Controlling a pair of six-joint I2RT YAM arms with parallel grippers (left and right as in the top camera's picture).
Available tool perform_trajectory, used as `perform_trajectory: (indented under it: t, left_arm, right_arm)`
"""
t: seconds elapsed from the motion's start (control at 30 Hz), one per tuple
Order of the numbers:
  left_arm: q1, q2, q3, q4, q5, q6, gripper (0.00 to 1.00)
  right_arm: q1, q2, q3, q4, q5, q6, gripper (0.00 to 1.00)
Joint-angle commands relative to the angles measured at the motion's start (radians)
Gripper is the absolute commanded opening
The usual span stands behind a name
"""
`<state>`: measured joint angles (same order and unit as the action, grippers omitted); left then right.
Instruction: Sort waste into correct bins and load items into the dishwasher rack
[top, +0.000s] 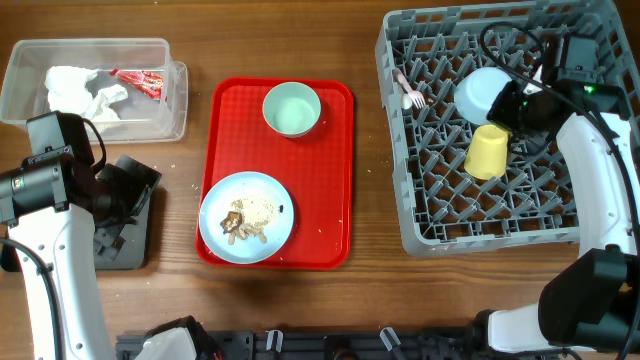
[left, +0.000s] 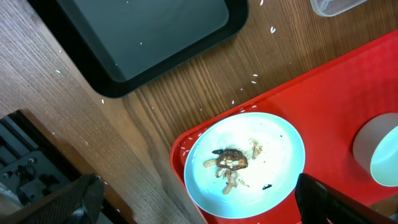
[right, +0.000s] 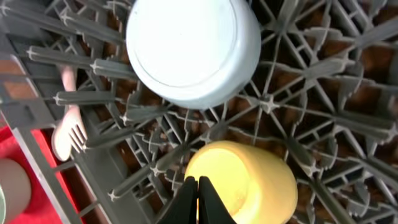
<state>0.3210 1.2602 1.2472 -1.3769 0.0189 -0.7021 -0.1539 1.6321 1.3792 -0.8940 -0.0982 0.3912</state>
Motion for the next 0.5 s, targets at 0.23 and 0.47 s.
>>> perform_trajectory:
  t: [0.23,0.47]
  left_arm:
    - [0.005,-0.003,-0.004,0.0,-0.017,-0.017,1.0]
    - [0.005,-0.003,-0.004,0.0,-0.017,-0.017,1.0]
  right_arm:
    - [-0.003,0.069,0.02,-0.096,-0.021,0.005,0.04]
    - [-0.003,0.014,0.037,-0.257,0.092,0.056,0.04]
